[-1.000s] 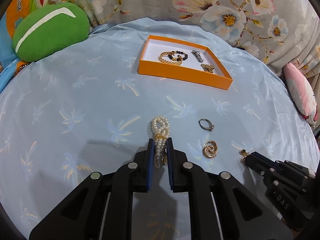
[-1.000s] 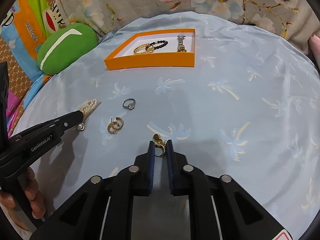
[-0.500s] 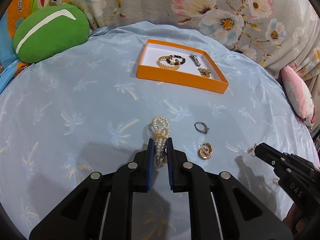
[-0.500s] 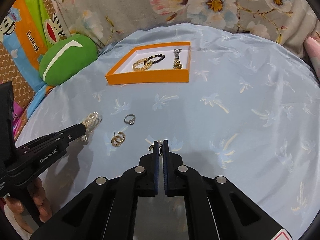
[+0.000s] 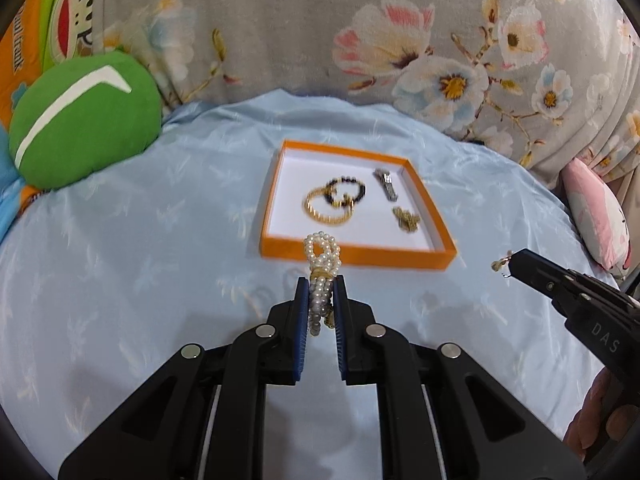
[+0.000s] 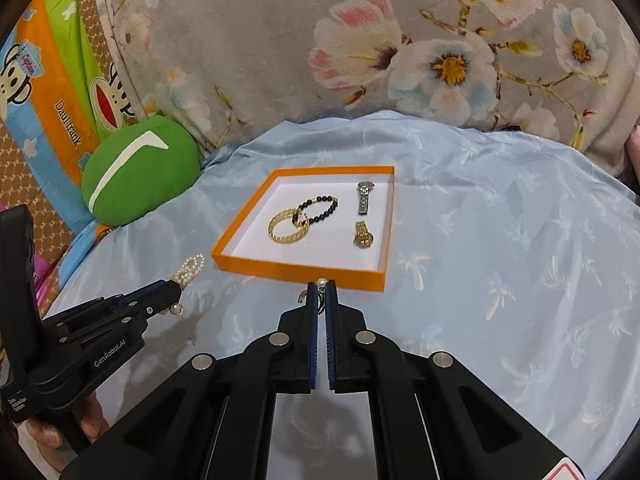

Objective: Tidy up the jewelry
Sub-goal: 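Carry the brooch and earring into the orange box and open both tools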

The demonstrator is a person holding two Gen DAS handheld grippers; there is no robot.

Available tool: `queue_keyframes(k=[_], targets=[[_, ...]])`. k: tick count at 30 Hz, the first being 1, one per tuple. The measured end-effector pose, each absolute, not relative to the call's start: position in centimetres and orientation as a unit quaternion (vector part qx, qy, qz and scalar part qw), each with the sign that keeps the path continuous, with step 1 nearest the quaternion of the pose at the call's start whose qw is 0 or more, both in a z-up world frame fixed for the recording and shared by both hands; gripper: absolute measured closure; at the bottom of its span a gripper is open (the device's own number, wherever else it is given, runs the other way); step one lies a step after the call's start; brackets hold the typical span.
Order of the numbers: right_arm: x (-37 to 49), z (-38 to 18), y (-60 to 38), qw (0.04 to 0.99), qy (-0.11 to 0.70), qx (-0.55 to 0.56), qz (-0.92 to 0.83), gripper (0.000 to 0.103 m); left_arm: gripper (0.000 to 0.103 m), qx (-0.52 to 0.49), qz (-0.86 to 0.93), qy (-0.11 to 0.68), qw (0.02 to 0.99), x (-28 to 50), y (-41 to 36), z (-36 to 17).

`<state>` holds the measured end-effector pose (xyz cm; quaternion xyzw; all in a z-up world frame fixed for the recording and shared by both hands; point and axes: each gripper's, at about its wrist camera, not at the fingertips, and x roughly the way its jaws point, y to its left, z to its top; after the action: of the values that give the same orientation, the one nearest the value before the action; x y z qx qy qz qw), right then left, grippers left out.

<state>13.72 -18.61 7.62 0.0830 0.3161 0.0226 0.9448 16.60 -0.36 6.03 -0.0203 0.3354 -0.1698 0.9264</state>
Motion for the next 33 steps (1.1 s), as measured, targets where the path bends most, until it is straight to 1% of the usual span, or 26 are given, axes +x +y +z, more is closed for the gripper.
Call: queue_keyframes(k=[8,16,29,32,33], targets=[[19.9,7.3,-18.8,0.942,0.321,0.091,0.036,0.1,0.092,-0.028,-0.173,0.323,0.93,22.9,-2.6,7.0],[24.5,4.9,-18.8,0.934,0.339,0.104,0.045,0.099,0.092,-0.025,-0.179,0.347,0.92,27.6,-4.7,4.2],[27.2,2.8,-18.9,0.929,0.355,0.101,0.041,0.099,0.092,-0.014,-0.181,0.356,0.917,30.0,-5.2,2.6],[27.0,2.7,-18.8,0.931,0.351,0.095,0.038,0.098,0.091,-0.02,-0.178,0.356,0.917,30.2,-5.1,2.4],[26.9,2.8,-18.8,0.932,0.349,0.093,0.037,0.094,0.083,-0.022,-0.176,0.355,0.918,30.1,-5.0,2.5]])
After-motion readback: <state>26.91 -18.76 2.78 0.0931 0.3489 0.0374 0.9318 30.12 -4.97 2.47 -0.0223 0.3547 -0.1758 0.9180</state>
